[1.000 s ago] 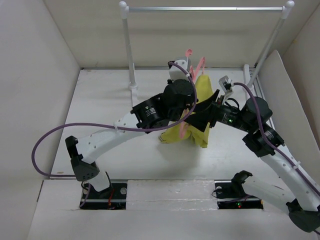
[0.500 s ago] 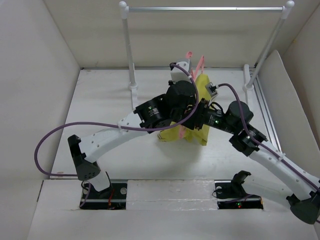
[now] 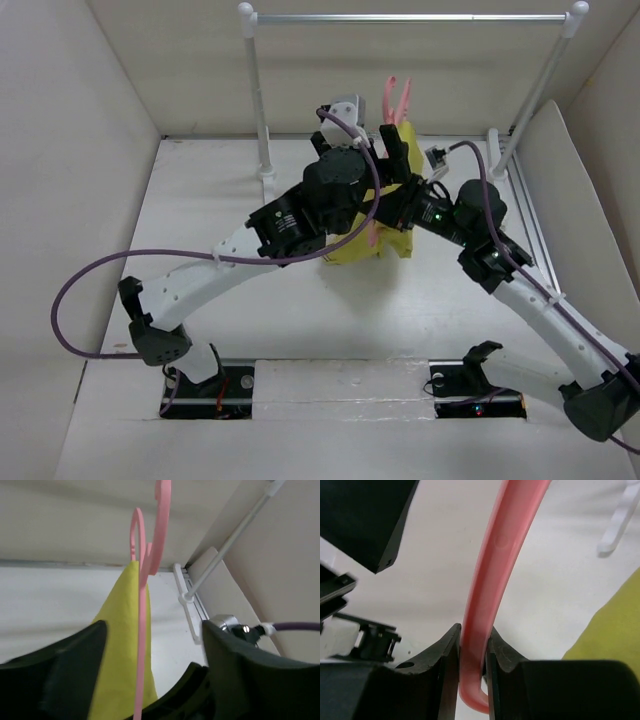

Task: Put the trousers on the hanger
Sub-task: Place the hanger at the clothesline.

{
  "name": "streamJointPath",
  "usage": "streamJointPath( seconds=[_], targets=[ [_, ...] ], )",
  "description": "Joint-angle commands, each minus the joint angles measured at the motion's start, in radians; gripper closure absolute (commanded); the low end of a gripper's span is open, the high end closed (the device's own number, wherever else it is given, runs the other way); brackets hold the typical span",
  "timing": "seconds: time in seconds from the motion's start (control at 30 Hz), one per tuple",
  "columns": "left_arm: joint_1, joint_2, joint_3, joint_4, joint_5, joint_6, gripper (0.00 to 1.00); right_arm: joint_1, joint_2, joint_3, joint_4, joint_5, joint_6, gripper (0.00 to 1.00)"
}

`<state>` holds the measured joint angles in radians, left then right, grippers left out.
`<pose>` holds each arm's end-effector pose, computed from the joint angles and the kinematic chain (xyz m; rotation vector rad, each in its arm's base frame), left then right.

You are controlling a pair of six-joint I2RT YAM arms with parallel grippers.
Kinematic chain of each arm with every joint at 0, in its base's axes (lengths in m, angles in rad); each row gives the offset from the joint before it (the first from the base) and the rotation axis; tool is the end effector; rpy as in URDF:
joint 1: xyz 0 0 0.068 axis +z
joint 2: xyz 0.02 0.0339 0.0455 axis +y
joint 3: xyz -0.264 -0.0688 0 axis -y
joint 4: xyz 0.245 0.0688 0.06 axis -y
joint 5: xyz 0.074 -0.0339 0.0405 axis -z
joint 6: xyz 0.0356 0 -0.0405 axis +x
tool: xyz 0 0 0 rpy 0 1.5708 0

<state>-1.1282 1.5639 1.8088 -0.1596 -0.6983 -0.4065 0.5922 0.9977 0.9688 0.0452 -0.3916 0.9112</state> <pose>0.1673 -0.2994 0.5037 -0.0258 1.5475 -0.7108 0.1836 0.1399 0.3900 -0.0694 1.7595 1.4482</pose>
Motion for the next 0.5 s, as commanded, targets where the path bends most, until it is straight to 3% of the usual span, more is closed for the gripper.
streamJointPath(
  seconds=[0.0,0.17,0.2,0.33,0.47],
  targets=[
    [-0.002,-0.102,0.075,0.112,0.025,0.078,0.18,-0.112,0.011,0.169,0.214,-0.065,-0.072,1.0],
    [-0.002,-0.162,0.089,0.115,0.016,0.112,0.01,-0.326,0.088,0.273,0.261,-0.249,-0.054,1.0],
    [-0.002,-0.174,0.078,0.114,0.016,0.11,0.01,-0.327,0.099,0.286,0.262,-0.274,-0.046,1.0],
    [-0.002,-0.24,-0.005,0.075,-0.006,0.084,0.01,-0.542,0.162,0.321,0.349,-0.389,0.035,1.0],
    [-0.002,-0.312,-0.197,0.013,-0.015,0.005,0.01,-0.664,0.277,0.358,0.484,-0.486,0.129,1.0]
  ],
)
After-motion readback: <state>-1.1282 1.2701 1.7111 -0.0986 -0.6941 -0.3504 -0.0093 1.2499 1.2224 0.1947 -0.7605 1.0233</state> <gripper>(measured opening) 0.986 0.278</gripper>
